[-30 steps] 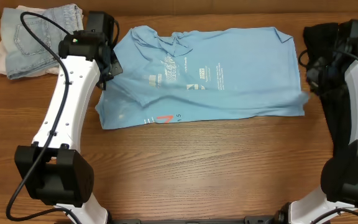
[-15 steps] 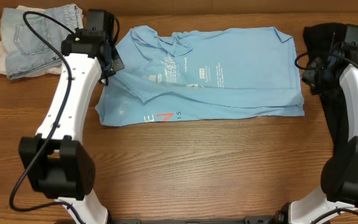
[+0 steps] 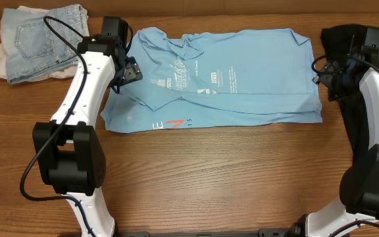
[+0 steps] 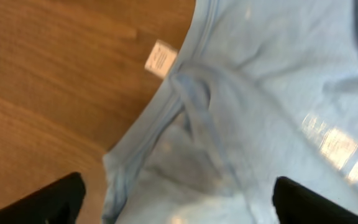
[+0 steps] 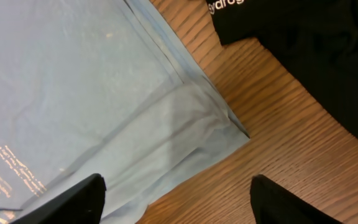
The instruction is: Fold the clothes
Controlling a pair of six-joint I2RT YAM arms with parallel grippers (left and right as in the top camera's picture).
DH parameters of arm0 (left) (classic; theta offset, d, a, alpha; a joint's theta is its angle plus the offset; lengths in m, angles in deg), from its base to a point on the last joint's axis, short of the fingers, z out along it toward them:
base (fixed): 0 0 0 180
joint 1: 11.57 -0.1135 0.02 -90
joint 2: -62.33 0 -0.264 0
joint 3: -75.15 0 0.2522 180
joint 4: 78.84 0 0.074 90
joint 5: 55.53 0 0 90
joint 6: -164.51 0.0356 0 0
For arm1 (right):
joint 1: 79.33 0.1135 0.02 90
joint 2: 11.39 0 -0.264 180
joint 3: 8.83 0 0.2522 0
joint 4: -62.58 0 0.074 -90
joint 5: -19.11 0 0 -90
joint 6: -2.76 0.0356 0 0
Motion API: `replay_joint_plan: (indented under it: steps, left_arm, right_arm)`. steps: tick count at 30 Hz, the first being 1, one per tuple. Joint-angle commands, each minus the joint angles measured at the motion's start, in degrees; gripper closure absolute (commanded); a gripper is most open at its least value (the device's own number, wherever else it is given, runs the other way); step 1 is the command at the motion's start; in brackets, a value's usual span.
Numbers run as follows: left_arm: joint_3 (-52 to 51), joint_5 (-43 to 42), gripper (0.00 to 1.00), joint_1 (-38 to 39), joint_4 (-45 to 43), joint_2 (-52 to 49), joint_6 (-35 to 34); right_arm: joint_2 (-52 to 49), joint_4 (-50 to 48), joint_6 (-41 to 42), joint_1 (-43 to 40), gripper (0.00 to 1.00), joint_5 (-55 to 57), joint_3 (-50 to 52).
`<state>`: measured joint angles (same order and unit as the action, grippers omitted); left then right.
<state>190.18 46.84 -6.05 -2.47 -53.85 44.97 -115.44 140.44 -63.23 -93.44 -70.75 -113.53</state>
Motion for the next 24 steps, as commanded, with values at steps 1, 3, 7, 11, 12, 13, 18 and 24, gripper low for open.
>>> replay_joint_plan:
  steps: [1, 3, 7, 11, 12, 13, 18, 24]
  left_arm:
    - [4.07, -4.61, 0.0, -0.28, 2.89, 0.57, 1.38]
    - [4.22, -9.11, 0.0, -0.15, 4.57, 0.57, 2.23]
    - [2.23, -19.74, 0.0, 1.22, 6.88, -0.22, 5.2]
    - [-1.73, -19.43, 0.0, 3.63, 6.99, -0.72, 5.09]
    - [-3.13, -19.43, 0.0, 4.17, 6.05, -0.72, 4.83]
    - [-4.0, -19.43, 0.0, 4.46, 5.49, -0.72, 4.68]
    - [-7.72, -19.28, 0.0, 4.94, 3.72, -0.72, 4.68]
    - [-10.69, -15.74, 0.0, 4.9, 3.19, -0.72, 4.66]
  right_arm:
    - [1.07, 0.37, 0.0, 0.22, 0.19, -0.81, 0.33]
    - [1.07, 0.5, 0.0, 0.22, 0.18, -1.18, 0.87]
    - [0.87, -1.05, 1.07, 0.22, 0.17, -1.55, 3.65]
    - [0.35, -5.57, 1.55, 0.22, 0.16, -1.79, 8.37]
    - [0.07, -6.36, 1.55, 0.22, 0.17, -1.77, 9.29]
    - [-0.22, -6.93, 1.57, 0.22, 0.18, -1.79, 10.03]
    - [-3.04, -8.72, 1.55, 0.22, 0.25, -1.77, 10.73]
    - [-6.25, -10.54, 1.97, 0.22, 0.29, -1.7, 10.73]
